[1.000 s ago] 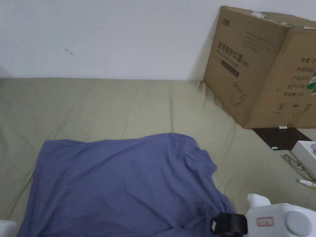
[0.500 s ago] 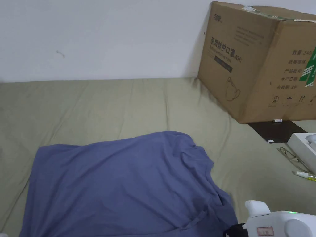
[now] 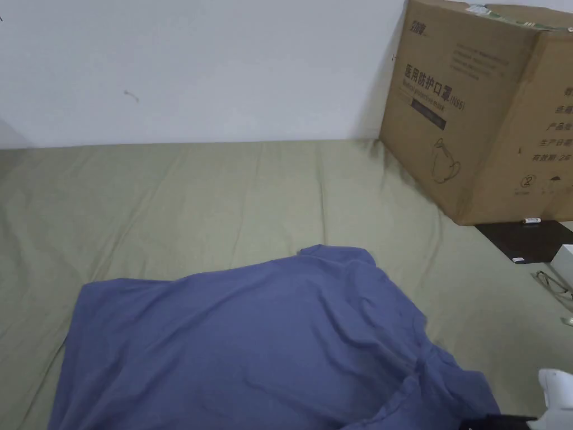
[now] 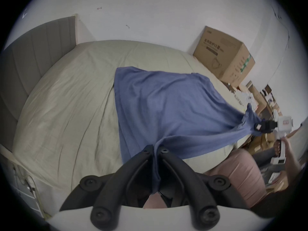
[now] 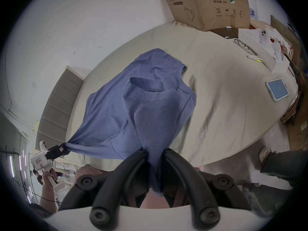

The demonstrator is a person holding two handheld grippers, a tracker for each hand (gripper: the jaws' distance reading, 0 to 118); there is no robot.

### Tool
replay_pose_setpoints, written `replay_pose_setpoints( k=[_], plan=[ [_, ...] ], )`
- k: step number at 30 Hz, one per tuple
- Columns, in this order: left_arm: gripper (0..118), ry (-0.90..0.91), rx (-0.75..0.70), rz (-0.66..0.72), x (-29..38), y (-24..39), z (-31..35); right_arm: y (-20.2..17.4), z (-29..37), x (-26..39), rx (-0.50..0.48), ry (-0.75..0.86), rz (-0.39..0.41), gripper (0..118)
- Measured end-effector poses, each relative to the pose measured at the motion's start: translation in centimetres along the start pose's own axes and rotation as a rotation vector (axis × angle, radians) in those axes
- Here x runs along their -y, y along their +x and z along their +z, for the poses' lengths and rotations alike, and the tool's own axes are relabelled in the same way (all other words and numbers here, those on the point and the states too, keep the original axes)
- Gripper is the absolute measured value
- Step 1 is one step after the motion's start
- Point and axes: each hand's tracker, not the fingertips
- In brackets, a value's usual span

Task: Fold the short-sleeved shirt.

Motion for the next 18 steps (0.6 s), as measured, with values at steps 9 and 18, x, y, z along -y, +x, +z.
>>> replay_pose_setpoints(
  k=[9,18],
  plan=[
    [3,-0.069,-0.029,0.165,-7.8,-3.1,-10.9,-1.1,-10.4,-13.1,0.092,-0.160,-0.185,10],
    [63,-0.125,-0.069,0.102,-12.6,-4.8,-20.2,-1.4,-22.2,-19.9,0.176,-0.153,-0.101,38]
  ],
)
